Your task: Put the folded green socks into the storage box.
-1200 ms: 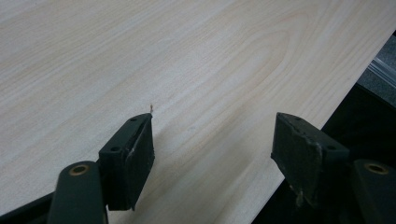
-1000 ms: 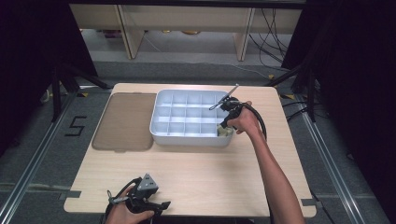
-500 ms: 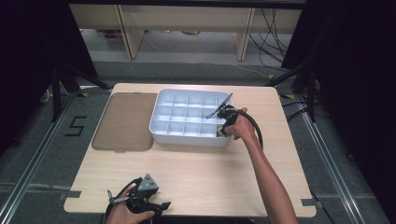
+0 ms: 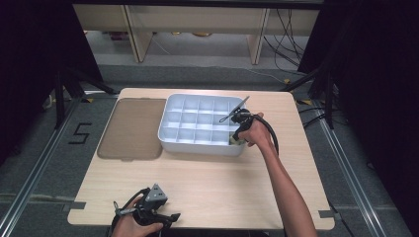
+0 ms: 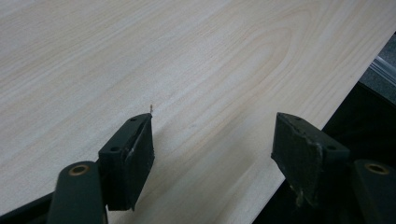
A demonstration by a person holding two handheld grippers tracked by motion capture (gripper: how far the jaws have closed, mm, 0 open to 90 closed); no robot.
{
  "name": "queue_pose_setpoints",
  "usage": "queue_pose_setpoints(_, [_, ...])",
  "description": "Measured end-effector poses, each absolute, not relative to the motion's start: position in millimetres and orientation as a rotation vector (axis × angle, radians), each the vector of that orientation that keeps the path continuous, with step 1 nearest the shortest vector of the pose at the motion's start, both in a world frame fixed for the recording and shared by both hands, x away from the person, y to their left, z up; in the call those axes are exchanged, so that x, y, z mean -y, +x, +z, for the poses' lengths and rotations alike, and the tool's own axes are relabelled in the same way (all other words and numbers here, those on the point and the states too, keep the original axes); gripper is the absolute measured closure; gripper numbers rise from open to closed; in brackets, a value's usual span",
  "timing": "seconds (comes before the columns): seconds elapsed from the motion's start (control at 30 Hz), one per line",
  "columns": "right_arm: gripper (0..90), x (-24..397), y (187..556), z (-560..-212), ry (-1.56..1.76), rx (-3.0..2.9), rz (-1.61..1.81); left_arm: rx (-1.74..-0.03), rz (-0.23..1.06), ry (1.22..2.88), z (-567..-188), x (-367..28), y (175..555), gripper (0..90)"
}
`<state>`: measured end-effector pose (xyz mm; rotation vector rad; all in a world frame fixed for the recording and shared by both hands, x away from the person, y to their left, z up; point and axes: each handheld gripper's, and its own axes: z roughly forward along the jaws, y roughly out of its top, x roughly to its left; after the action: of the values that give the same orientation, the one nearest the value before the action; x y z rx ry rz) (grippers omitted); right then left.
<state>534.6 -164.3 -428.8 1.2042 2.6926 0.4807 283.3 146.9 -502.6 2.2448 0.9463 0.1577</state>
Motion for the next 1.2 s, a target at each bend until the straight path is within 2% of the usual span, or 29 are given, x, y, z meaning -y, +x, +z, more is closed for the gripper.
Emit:
queue_pose_setpoints(0.7, [59.4,197,505,-375,1.213,-2.724,0.651,-0.966,0.165,2.235,-503,-148,284,28.8])
queue_pose_setpoints(1.2, [51.8,226,459,-370,1.196,-2.741,0.724,-0.97,0.176,2.243,-503,-149,285,28.8])
